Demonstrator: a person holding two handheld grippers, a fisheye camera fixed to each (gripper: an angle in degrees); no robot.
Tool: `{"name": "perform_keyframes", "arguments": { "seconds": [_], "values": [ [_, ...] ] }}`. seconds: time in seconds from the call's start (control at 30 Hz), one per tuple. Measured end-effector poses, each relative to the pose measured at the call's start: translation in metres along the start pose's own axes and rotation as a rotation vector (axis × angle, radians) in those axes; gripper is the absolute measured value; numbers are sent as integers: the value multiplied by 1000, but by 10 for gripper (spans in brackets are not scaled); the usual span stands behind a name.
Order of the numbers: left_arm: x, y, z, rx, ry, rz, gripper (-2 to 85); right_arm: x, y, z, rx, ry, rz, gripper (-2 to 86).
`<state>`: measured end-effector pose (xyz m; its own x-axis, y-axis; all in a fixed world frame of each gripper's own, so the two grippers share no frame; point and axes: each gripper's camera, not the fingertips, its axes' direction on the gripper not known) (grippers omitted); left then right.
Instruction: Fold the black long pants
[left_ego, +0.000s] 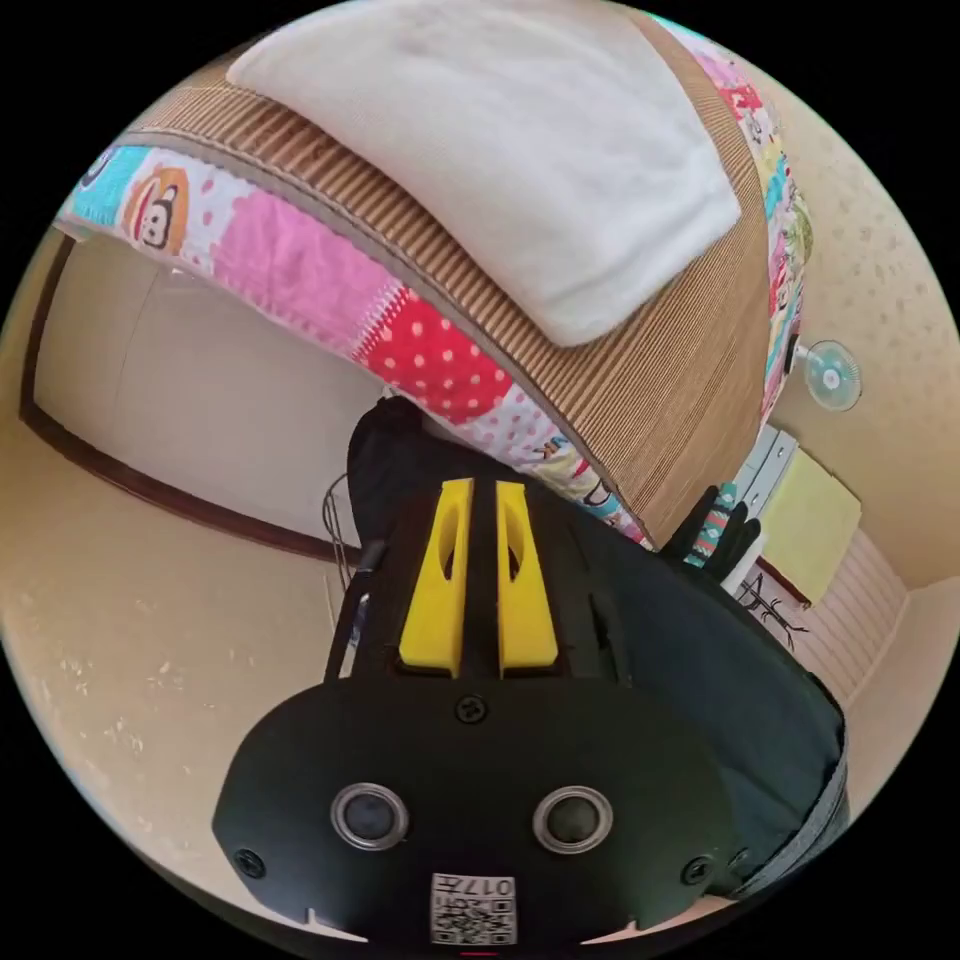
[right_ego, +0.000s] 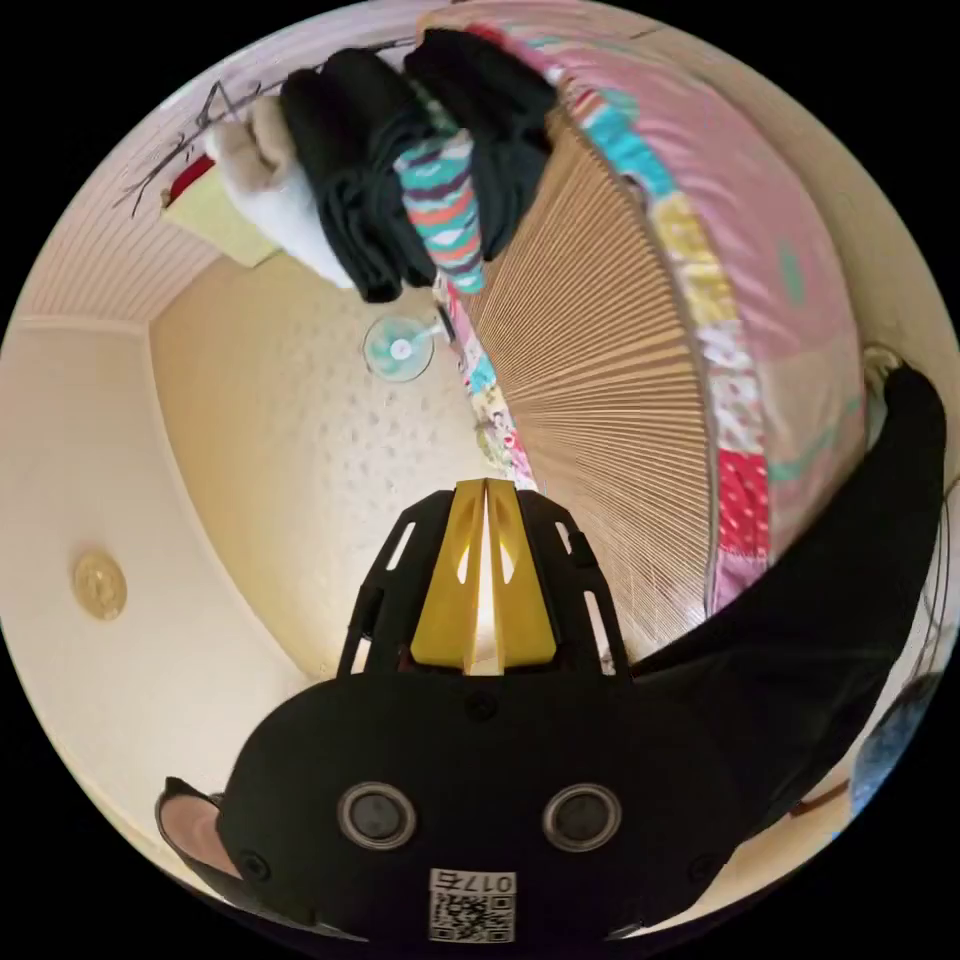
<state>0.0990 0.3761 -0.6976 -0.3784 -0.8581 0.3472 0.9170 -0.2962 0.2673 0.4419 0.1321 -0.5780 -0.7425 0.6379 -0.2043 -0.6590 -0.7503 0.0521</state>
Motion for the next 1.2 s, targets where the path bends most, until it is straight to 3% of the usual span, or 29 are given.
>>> {"name": "perform_keyframes", "arguments": {
  "seconds": [0.1,0.17,0.23,0.33,0.5,0.67,0.93,1.07,1.17,1.2],
  "values": [
    [-36,-14,-65,126,130,-70,75,42,45,-59,257,-44,102,3],
    [-66,-21,-107,271,325,-155,77,56,78,-95,450,-93,138,3],
    [-106,-22,-154,554,690,-256,77,55,94,-110,536,-128,130,3],
    [-134,-26,-191,819,980,-356,80,35,98,-118,556,-168,61,3],
    [-152,-50,-241,941,1040,-392,126,-27,86,-107,497,-138,-104,3],
    [-166,-58,-246,943,1058,-509,135,-86,73,-74,393,-92,-288,3],
    [-158,-62,-218,912,1230,-567,95,-57,77,-53,404,-85,-281,4],
    [-118,-77,-224,971,1505,-200,43,-19,83,-56,501,-109,-214,4],
    [-34,-72,-254,828,1360,250,39,-3,79,-51,536,-104,-193,4],
    [10,-59,-261,747,1224,420,37,-1,78,-48,537,-100,-193,4]
  ]
}}
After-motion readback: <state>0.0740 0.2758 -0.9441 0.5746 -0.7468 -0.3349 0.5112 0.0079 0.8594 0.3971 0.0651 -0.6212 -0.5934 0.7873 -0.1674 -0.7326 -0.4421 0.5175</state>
